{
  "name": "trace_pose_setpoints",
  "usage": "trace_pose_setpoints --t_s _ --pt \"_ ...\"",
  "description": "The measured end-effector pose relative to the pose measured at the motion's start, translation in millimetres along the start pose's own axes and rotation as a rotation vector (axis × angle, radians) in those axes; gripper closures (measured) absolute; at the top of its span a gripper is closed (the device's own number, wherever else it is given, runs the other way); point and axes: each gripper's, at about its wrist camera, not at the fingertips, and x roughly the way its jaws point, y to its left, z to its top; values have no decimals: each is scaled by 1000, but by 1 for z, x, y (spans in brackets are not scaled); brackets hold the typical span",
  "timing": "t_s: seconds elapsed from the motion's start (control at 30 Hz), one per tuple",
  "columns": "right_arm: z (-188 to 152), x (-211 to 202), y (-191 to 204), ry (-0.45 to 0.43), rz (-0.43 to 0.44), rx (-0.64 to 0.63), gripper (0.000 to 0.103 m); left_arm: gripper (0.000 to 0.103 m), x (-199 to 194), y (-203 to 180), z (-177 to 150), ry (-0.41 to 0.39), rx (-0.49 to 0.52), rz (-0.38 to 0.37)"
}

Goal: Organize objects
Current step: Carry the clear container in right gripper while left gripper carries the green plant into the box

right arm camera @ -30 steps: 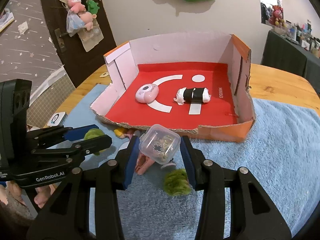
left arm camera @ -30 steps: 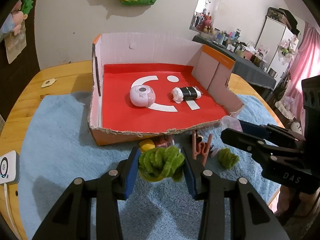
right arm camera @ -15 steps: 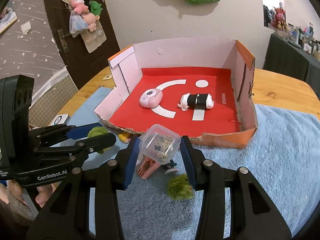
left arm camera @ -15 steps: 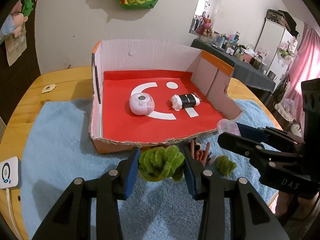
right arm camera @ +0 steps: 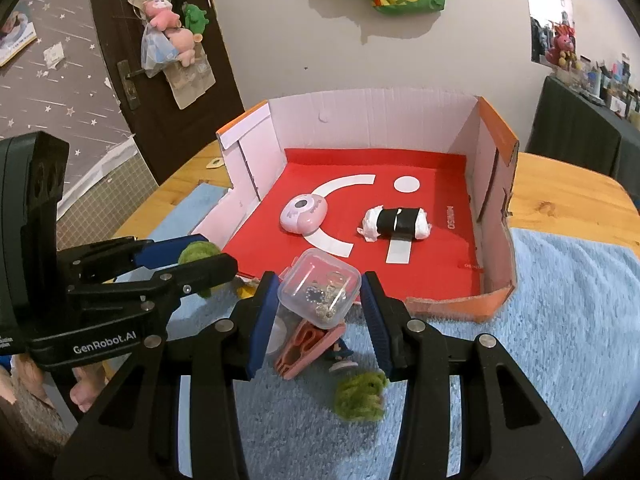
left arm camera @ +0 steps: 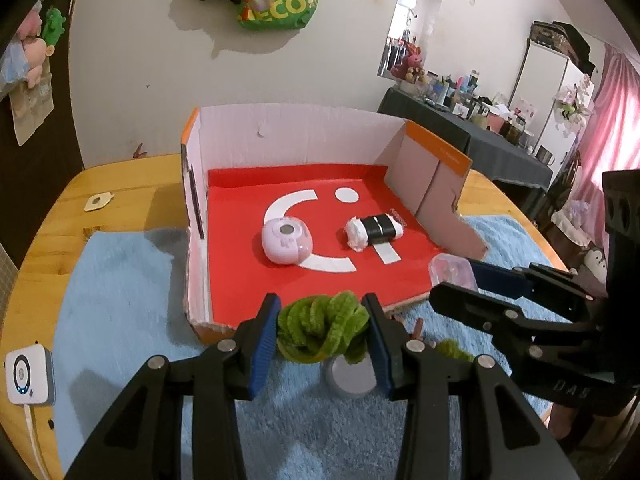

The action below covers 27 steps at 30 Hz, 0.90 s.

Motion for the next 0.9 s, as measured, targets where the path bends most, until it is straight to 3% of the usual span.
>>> trace_pose_setpoints --t_s 0.53,0.9 --pt "19 24 -16 23 5 13 62 59 24 -4 23 15 24 12" --pt "24 57 -31 110 -26 18 62 59 56 5 25 82 19 34"
